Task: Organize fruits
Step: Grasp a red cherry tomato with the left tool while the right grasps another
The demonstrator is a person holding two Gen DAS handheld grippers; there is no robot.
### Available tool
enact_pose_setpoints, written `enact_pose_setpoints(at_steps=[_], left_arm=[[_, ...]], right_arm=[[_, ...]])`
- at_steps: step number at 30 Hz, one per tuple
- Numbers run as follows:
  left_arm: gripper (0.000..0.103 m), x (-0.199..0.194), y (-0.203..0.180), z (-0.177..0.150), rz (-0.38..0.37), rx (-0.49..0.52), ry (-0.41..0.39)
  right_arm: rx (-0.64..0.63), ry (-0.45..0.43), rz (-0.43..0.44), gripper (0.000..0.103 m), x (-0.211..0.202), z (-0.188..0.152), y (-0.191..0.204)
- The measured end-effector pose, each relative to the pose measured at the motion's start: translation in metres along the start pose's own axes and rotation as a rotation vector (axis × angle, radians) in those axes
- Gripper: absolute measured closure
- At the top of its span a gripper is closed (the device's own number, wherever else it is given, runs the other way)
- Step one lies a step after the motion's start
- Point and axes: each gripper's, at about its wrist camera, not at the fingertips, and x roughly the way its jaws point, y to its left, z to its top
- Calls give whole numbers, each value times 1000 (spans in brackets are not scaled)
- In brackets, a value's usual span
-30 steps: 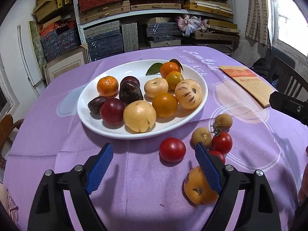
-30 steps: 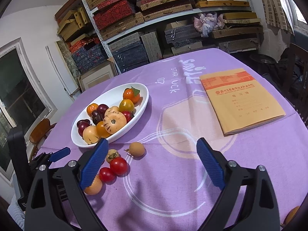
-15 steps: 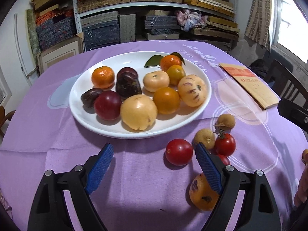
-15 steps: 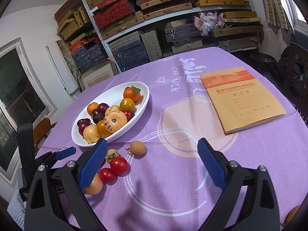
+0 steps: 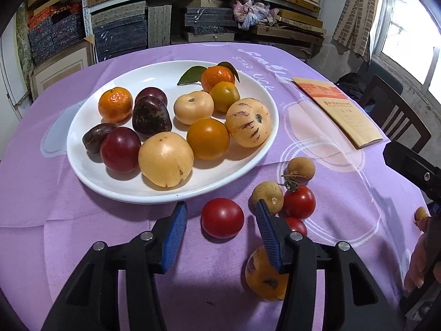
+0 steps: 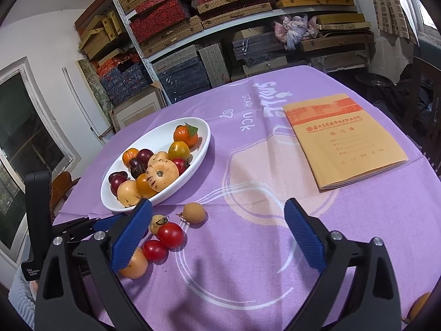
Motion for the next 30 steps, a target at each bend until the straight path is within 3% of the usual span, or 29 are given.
enact_pose_setpoints(at_steps=[7,12,14,20,22,26,30], left_arm=[[49,-3,3,4,28,68,58],[52,16,15,16,-37,-10,207],[52,20,8,19,0,24,205],[57,19,1,17,3,2,175],[71,18,2,16,7,-11,167],[70,10,-2,8,76,15,84],[70,0,-3,0,97,5,41]], right_arm=[[7,5,3,9,0,0,0],[3,15,-2,8,3,-3,2],[8,15,-3,8,3,-3,1],[29,22,-5,8,4,-2,-3],[32,24,-5,8,4,-2,-3],[30,22,-5,8,4,-2,-3],[27,26,-6,8,5,-2,-3]])
